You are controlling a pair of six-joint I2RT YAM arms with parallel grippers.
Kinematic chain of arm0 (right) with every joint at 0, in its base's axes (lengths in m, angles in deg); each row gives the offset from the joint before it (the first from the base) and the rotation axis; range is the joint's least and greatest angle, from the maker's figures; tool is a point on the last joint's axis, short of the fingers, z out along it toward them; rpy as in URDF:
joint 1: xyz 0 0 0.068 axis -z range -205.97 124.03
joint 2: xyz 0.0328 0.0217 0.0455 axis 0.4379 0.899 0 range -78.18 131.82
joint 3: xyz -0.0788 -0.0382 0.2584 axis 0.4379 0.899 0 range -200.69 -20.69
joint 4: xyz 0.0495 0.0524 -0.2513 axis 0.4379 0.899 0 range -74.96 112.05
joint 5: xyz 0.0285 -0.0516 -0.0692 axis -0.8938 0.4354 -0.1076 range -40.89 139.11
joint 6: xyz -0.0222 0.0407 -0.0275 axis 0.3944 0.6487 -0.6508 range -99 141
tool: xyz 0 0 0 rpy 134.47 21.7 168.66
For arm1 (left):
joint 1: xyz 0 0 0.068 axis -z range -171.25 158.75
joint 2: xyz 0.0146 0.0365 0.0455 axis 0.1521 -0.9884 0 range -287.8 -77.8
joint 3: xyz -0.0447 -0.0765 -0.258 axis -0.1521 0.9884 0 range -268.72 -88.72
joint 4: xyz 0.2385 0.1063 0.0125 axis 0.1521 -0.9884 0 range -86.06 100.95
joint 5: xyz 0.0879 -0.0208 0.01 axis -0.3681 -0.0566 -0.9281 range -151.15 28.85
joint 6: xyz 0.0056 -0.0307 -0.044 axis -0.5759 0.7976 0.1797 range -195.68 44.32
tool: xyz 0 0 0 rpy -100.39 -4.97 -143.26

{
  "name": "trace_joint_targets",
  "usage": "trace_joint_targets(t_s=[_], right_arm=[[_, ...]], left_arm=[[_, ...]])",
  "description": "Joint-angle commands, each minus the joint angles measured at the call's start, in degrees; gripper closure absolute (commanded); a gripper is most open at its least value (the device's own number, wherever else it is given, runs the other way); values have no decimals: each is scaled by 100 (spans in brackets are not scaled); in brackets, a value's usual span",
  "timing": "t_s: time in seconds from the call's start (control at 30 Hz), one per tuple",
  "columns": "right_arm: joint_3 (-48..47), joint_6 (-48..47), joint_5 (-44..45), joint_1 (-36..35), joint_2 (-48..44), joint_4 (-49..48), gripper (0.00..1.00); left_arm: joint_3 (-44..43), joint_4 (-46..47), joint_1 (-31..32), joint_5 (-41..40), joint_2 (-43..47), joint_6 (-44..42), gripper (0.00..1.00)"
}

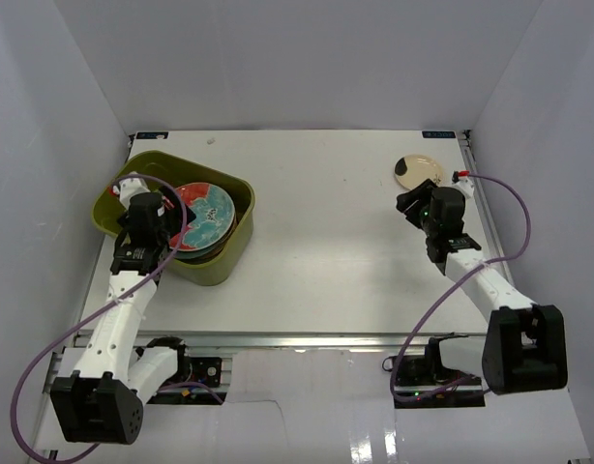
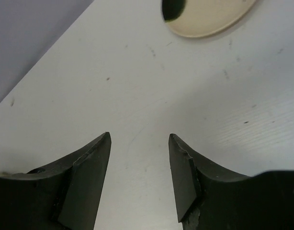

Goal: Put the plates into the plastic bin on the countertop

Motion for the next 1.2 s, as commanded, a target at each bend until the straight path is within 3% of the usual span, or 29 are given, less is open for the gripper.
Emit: trace_joint_targets(t_s=[0.0,0.13,0.23,0.3,0.4,0.6,0.67,0.73,0.77,0.9,1.0,1.17], right_arm=[[-311,213,448,508,524,-414,43],[-495,451,132,1107,1220,-757,50],[-873,469,139,1354,1774,-757,47],[-1084,433,149,1451,2231,-748,40],[-1470,504,140,1565,2854,-757,33],[-2411,872,-299,1837,4173,-626,32],[-2771,917,-466,1899,4560,-616,40],[-3043,891,-528,1890,4876,-406,43],[-3227,925,-580,1899,4956,-405,50],[-3615,1127,-862,1917,5404,-379,64],[-3704,1286,-1141,1917,5616,-448,90],[-2888,1488,-1572,1917,4739,-1528,92]], left_arm=[[-722,271,204,-305,275,-459,2],[-794,288,599,-562,477,-679,2],[-646,375,801,-571,652,-749,2],[-566,507,890,-335,776,-749,2],[-461,858,1066,569,952,-828,2],[-372,1430,1460,2292,848,-1110,2],[-355,1562,1523,2975,672,-1127,2],[-372,1668,1619,3269,566,-1084,2],[-390,1712,1646,3514,513,-1083,2],[-460,1791,1760,3911,302,-1127,2],[-583,1774,1769,4122,179,-1084,2],[-864,1747,1760,4667,-313,-653,2]])
